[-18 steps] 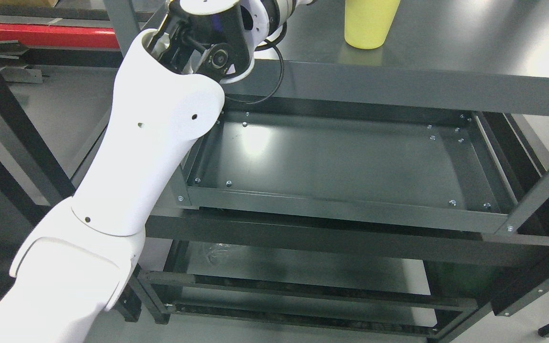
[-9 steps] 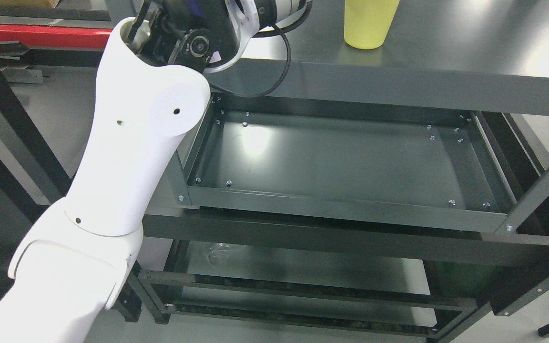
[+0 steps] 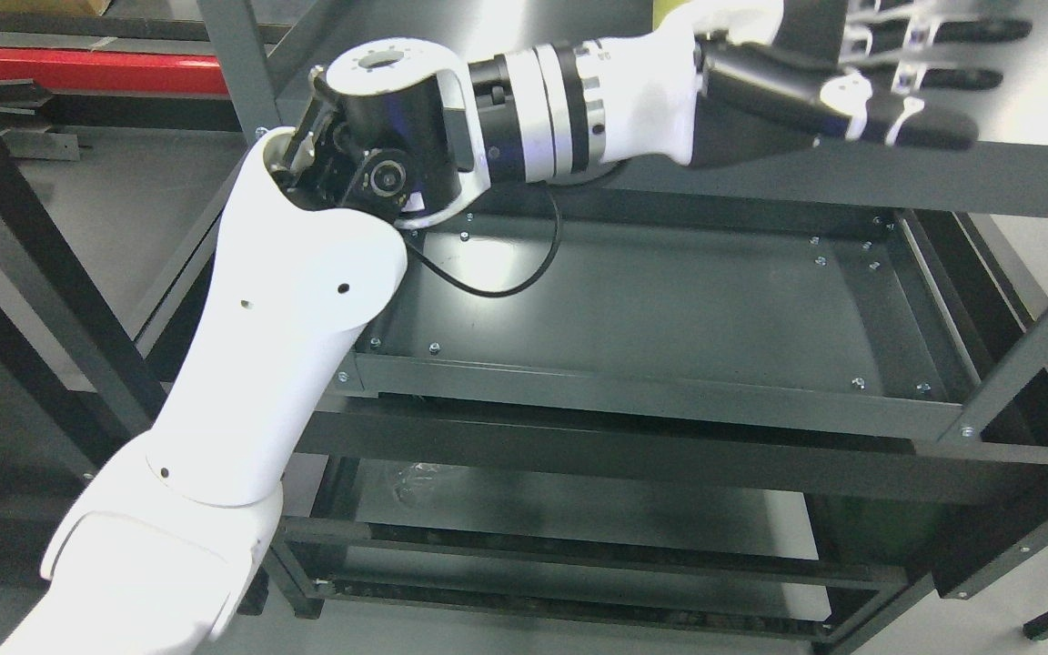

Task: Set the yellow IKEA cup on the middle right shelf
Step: 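Withdraw the open left hand from the shelf, lowering it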

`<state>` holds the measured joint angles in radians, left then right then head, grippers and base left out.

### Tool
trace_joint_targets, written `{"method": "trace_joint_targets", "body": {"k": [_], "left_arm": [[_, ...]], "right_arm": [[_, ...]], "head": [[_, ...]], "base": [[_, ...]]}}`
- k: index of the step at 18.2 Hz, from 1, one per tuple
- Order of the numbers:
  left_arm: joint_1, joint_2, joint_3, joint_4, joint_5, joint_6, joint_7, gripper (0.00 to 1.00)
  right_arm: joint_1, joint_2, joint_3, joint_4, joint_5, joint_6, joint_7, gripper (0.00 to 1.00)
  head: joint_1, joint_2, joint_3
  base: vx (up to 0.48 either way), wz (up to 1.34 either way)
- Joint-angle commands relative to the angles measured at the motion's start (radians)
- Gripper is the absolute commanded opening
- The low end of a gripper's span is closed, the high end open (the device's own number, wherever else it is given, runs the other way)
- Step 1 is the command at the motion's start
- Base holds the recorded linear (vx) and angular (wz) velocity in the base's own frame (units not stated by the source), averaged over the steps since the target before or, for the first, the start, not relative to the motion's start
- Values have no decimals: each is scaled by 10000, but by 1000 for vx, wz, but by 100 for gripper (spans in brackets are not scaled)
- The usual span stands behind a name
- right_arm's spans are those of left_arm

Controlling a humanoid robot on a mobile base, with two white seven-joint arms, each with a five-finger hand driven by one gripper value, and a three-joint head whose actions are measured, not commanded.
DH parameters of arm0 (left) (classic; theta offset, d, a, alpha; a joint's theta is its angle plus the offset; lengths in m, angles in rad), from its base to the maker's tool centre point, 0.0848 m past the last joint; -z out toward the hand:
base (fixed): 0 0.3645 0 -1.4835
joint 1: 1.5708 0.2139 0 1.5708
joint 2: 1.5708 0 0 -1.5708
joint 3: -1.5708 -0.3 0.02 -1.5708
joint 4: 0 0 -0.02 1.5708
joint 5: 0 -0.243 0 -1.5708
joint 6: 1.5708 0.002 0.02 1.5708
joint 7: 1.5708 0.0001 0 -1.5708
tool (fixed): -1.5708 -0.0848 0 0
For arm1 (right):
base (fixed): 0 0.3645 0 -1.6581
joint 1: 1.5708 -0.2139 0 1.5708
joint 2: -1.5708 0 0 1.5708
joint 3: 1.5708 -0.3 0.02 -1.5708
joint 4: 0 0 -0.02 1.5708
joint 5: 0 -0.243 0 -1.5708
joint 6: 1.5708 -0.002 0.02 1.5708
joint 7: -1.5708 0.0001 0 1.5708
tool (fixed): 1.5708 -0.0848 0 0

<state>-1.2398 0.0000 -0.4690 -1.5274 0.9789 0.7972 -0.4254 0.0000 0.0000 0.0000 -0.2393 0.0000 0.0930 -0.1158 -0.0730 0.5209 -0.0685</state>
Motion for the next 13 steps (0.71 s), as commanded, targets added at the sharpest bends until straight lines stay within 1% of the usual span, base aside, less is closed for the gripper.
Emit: {"method": "trace_joint_targets", "body": {"k": [1, 4, 7, 9, 10, 11, 12, 13], "left_arm": [[1198, 198, -1412, -756, 259, 205, -316, 99], [2102, 551, -2164, -772, 228, 205, -470, 99], [2946, 720, -2610, -757, 75, 189, -470, 99], [3635, 751, -2688, -696, -398, 174, -470, 99], [4064, 782, -2673, -634, -1039, 98, -455, 99], [4585, 767, -2643, -451, -2124, -85, -455, 99], [5076, 691, -2536, -176, -3486, -588, -425, 99], [5567, 614, -2383, 130, -4624, -1611, -394, 99]], "right_arm": [[139, -175, 169, 0, -245, 6, -8, 99], [139, -175, 169, 0, -245, 6, -8, 99], [139, -175, 169, 0, -245, 6, -8, 99], [139, -175, 169, 0, -245, 6, -8, 99], [139, -175, 169, -15, -245, 6, -8, 99], [139, -175, 169, 0, -245, 6, -8, 99], [139, -175, 169, 0, -245, 6, -8, 99], [139, -175, 169, 0, -245, 6, -8, 99]], "head": [[0, 0, 0], [0, 0, 0], [0, 0, 0], [0, 0, 0], [0, 0, 0], [0, 0, 0], [0, 0, 0], [0, 0, 0]], "base": [[0, 0], [0, 0], [-4, 0], [-6, 0], [0, 0], [0, 0], [0, 0], [0, 0]]}}
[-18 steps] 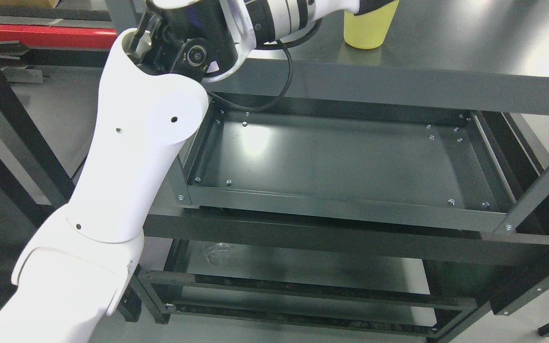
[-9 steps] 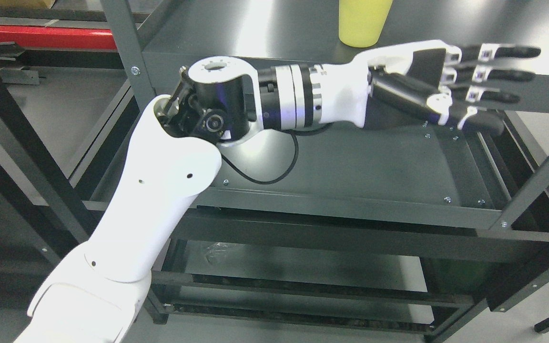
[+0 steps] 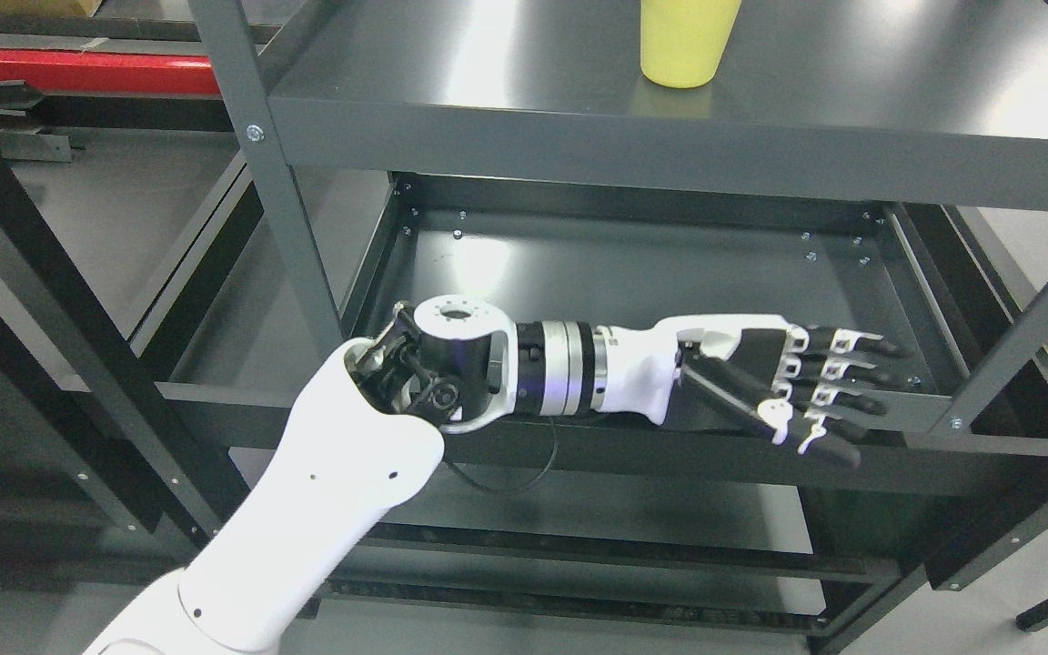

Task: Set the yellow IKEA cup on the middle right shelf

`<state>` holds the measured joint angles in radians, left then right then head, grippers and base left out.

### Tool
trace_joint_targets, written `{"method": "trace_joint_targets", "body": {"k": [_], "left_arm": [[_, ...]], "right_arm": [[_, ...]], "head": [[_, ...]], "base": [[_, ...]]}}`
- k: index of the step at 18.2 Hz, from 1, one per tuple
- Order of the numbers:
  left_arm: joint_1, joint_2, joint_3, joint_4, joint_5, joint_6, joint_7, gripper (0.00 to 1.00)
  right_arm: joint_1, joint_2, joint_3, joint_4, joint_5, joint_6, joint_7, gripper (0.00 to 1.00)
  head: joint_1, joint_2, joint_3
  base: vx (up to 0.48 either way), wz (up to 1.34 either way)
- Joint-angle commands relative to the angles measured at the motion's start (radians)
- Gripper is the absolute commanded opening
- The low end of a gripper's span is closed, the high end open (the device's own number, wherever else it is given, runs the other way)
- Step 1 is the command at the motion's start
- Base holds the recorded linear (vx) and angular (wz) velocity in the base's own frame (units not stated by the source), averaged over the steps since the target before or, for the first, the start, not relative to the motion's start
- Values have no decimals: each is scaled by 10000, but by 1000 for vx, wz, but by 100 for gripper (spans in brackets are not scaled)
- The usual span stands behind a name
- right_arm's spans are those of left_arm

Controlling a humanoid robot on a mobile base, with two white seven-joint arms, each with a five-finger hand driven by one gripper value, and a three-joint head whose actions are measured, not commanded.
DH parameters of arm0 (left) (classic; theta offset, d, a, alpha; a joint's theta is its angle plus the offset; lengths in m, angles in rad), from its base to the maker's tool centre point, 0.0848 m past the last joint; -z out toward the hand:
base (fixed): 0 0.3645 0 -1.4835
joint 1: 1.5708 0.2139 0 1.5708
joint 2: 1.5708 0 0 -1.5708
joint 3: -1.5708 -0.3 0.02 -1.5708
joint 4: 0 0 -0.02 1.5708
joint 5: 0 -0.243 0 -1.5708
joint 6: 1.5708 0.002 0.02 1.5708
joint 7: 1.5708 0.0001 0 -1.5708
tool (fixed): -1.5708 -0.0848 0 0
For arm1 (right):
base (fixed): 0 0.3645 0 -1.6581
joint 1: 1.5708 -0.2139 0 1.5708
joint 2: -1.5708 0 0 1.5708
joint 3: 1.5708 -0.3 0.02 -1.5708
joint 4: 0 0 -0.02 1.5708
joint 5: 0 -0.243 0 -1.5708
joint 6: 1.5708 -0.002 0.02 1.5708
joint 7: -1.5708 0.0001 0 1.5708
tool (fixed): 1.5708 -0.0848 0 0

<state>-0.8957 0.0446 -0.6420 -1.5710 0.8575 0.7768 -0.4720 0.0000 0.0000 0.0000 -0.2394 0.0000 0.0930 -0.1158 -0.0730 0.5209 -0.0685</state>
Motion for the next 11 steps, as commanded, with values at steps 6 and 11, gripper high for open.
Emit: {"method": "trace_joint_targets", "body": {"k": [6, 11], "left_arm": [[3587, -272, 2533, 1981, -6487, -6111, 1721, 99], [3924, -272, 3812, 1691, -7486, -6447, 4871, 99]], "right_arm": [[138, -175, 169, 1, -245, 6, -8, 99], [138, -175, 169, 1, -245, 6, -8, 99]], "head": [[0, 0, 0], [0, 0, 0]], "base": [[0, 0], [0, 0]]}}
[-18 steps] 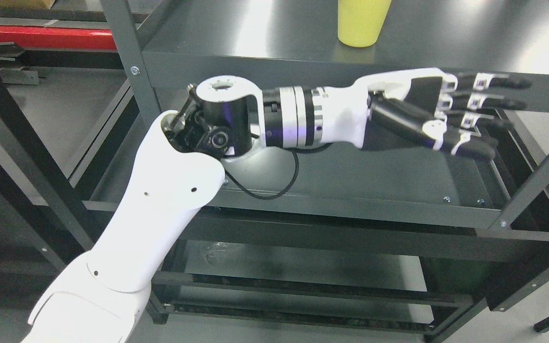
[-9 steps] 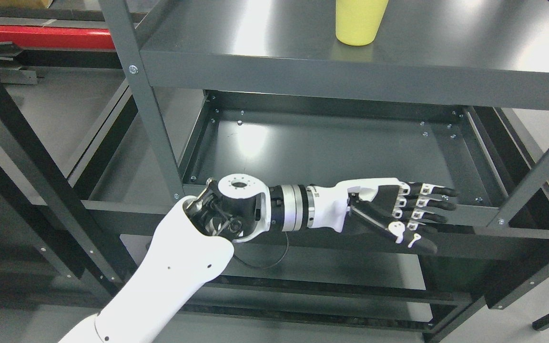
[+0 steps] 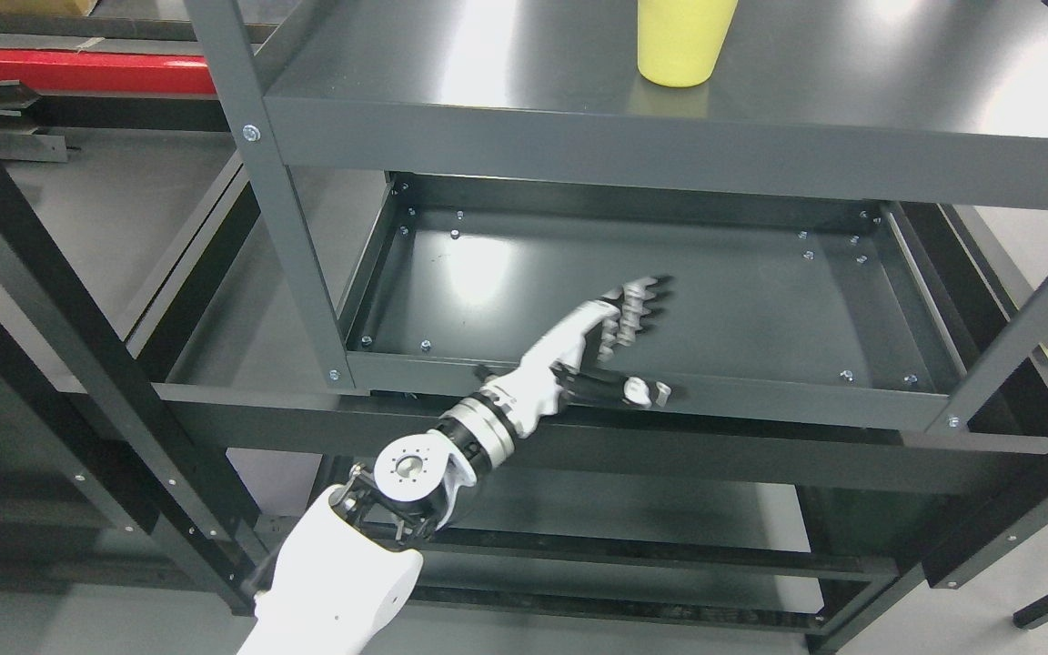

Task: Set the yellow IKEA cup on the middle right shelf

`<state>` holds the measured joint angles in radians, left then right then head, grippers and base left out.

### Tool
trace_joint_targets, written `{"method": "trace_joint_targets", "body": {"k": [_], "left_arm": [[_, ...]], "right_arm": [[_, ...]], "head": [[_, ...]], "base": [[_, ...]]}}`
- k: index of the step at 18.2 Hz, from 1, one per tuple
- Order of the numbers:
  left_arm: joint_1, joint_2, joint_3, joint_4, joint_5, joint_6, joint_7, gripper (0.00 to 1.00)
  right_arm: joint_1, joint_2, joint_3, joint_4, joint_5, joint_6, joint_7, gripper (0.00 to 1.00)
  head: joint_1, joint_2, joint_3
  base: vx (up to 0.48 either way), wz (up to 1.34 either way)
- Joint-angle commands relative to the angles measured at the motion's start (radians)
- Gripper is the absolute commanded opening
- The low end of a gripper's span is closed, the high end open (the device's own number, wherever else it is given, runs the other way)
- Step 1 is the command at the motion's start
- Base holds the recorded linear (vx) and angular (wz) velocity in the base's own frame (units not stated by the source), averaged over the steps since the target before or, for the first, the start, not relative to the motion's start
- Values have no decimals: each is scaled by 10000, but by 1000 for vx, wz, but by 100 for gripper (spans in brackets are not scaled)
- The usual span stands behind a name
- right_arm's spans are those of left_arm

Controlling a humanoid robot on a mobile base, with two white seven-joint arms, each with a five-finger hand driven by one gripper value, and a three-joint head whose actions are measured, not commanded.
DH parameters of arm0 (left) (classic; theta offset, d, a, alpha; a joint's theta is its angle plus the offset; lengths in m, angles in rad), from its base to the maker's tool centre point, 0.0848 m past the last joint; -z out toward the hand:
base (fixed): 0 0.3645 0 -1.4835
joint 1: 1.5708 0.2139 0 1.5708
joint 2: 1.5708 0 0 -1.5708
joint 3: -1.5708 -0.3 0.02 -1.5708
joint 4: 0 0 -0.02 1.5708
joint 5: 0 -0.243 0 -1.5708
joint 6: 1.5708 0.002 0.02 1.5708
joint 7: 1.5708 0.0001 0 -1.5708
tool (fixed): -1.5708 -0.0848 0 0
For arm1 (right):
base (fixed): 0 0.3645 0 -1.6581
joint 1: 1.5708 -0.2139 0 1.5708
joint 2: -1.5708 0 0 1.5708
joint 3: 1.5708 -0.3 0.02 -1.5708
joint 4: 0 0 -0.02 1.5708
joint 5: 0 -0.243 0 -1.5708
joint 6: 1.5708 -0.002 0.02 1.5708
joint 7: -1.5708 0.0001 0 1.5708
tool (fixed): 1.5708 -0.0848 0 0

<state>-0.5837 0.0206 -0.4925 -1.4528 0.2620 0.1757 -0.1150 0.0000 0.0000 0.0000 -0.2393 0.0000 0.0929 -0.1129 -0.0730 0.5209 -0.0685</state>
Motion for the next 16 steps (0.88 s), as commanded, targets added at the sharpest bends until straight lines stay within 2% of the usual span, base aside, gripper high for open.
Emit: {"method": "trace_joint_targets", "body": {"k": [1, 5, 11, 16], "left_arm": [[1018, -32, 2317, 386, -1546, -711, 1303, 99], [1908, -32, 2332, -626, -1577, -1281, 1165, 99], [1878, -32, 2332, -1072, -1577, -1174, 1165, 99], [1909, -32, 3099, -2006, -1562, -637, 1150, 99]], "right_arm": [[138, -175, 169, 0, -245, 7, -37, 99], [138, -175, 169, 0, -245, 7, -37, 99], [138, -175, 169, 0, -245, 7, -37, 99], [138, -175, 169, -15, -245, 7, -37, 99]], "head": [[0, 0, 0], [0, 0, 0], [0, 0, 0], [0, 0, 0]], "base": [[0, 0], [0, 0], [0, 0], [0, 0]]}}
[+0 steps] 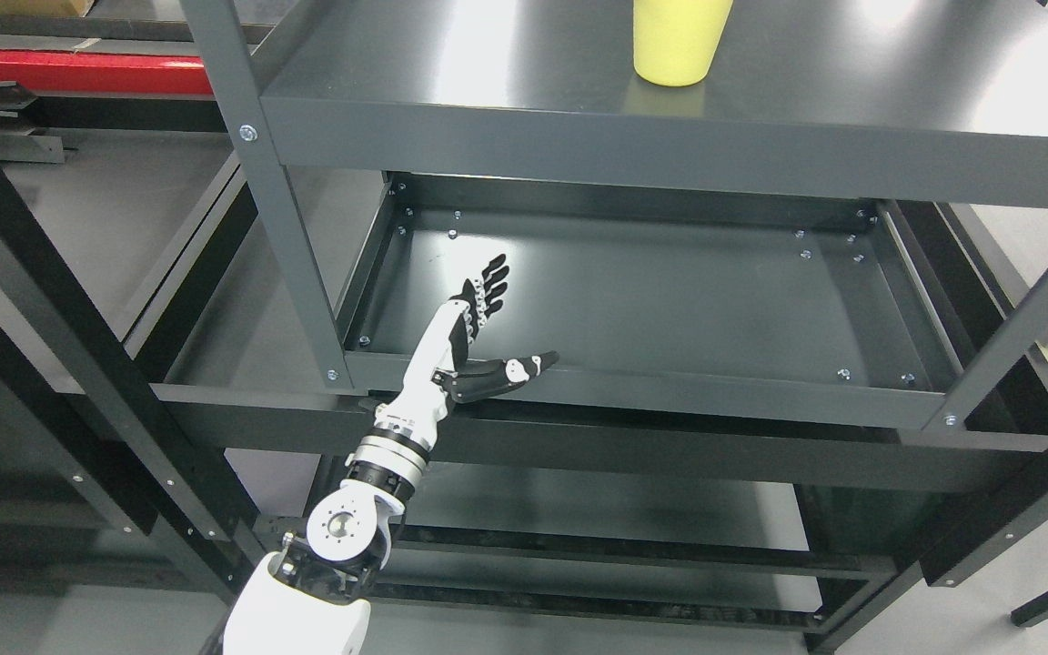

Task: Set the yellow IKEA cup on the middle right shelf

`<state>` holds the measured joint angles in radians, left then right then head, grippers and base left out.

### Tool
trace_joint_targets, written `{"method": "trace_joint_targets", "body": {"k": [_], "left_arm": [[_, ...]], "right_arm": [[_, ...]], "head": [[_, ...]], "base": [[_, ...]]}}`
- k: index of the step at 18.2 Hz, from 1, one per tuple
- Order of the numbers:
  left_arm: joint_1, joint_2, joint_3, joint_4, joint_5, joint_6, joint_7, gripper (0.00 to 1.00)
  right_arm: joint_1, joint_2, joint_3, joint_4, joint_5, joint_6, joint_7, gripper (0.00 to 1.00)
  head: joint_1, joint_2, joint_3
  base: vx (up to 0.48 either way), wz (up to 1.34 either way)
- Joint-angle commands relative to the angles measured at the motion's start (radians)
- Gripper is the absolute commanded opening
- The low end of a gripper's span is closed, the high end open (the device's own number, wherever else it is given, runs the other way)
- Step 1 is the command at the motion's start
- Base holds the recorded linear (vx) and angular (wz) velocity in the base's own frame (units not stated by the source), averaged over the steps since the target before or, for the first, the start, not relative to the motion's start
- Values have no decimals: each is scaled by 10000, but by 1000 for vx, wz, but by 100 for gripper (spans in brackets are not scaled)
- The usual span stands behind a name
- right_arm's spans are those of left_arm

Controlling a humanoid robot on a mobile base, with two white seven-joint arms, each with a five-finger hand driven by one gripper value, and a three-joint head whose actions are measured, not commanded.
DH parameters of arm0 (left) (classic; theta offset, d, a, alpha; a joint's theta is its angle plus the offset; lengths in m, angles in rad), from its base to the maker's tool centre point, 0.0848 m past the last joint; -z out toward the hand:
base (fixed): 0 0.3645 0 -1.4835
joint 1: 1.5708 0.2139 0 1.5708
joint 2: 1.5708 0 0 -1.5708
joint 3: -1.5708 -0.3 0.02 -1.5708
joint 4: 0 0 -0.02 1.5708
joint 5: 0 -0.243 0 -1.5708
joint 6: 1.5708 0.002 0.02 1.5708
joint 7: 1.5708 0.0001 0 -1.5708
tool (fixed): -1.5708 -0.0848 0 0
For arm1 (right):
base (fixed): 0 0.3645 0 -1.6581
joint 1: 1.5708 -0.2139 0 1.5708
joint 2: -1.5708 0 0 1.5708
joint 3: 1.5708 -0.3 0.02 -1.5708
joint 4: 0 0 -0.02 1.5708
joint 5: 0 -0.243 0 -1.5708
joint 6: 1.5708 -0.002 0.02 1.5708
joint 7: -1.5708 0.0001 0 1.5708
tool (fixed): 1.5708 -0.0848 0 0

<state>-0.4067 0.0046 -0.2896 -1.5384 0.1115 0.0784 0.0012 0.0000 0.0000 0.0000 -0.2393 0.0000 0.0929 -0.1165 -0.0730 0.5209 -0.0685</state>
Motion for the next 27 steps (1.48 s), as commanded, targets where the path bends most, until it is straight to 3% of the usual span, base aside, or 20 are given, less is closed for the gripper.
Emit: {"method": "trace_joint_targets", "body": {"k": [1, 8, 27], "left_arm": [[247, 129, 1071, -1334, -57, 336, -12, 99], [1060, 129, 1208, -2195, -57, 336, -12, 99], [1444, 129, 1270, -2180, -57, 336, -28, 99]], "right_arm": [[138, -175, 169, 0, -245, 7, -1, 99], [138, -175, 169, 0, -245, 7, -1, 99], [138, -175, 169, 0, -245, 7, -1, 99]], "head": [[0, 0, 0], [0, 0, 0], [0, 0, 0]], "base": [[0, 0], [0, 0], [-1, 0]]}}
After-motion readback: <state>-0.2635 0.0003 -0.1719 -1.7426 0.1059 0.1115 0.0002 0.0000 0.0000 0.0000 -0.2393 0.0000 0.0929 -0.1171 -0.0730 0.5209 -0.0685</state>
